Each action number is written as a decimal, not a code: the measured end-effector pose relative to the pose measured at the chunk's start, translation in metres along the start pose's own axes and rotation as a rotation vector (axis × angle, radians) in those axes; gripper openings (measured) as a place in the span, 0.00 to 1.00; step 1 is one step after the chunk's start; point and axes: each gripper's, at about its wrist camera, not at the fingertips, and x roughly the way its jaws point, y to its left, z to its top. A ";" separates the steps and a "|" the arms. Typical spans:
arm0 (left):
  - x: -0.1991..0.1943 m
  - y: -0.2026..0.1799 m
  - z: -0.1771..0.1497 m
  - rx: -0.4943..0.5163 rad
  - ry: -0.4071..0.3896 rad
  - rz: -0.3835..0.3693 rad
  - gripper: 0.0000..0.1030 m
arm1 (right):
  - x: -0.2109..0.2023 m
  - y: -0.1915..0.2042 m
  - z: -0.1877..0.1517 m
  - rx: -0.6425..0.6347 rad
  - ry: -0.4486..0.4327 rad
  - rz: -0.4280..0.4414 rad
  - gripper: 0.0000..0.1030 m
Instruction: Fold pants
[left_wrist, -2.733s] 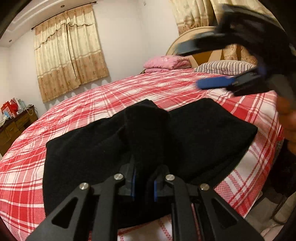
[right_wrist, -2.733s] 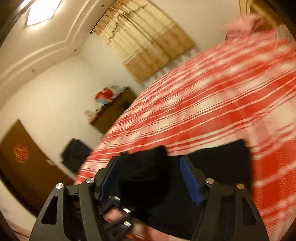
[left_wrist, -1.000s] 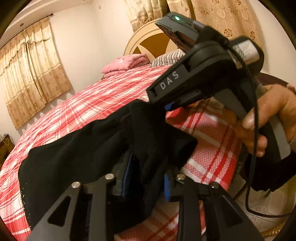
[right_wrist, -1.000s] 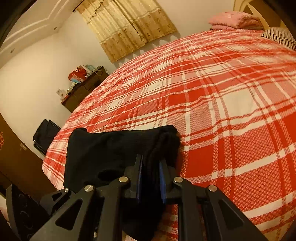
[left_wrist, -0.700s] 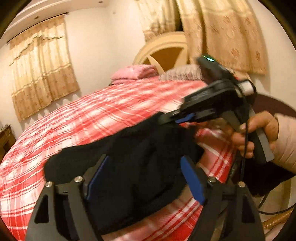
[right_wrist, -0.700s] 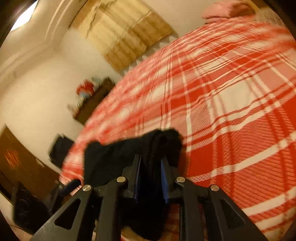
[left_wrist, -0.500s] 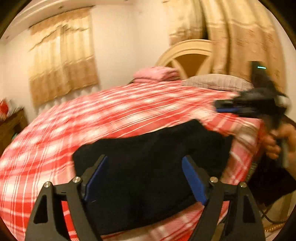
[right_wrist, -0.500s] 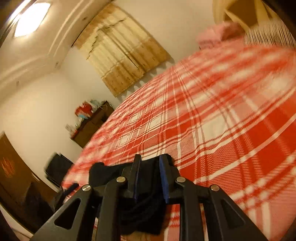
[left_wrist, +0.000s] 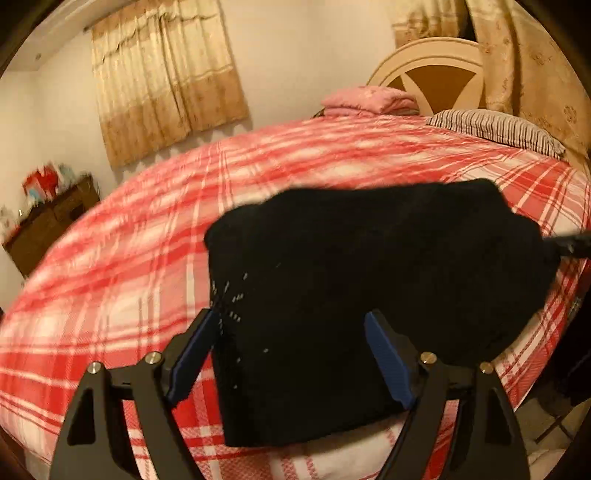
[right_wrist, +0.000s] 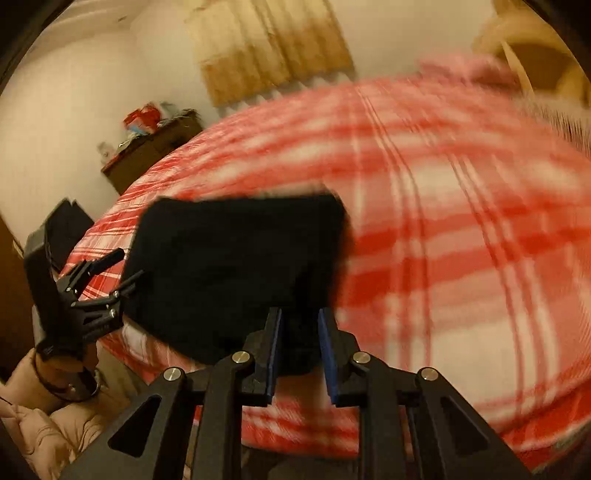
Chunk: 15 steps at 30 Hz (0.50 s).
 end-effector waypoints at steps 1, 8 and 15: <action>0.002 0.004 -0.002 -0.026 0.009 -0.017 0.83 | -0.003 -0.005 -0.003 0.032 -0.001 0.023 0.28; -0.009 0.016 0.002 -0.061 0.002 -0.034 0.84 | -0.024 0.002 0.000 0.029 -0.050 0.020 0.28; -0.009 0.025 0.002 -0.098 0.004 -0.037 0.85 | -0.014 0.026 0.020 0.010 -0.097 0.062 0.29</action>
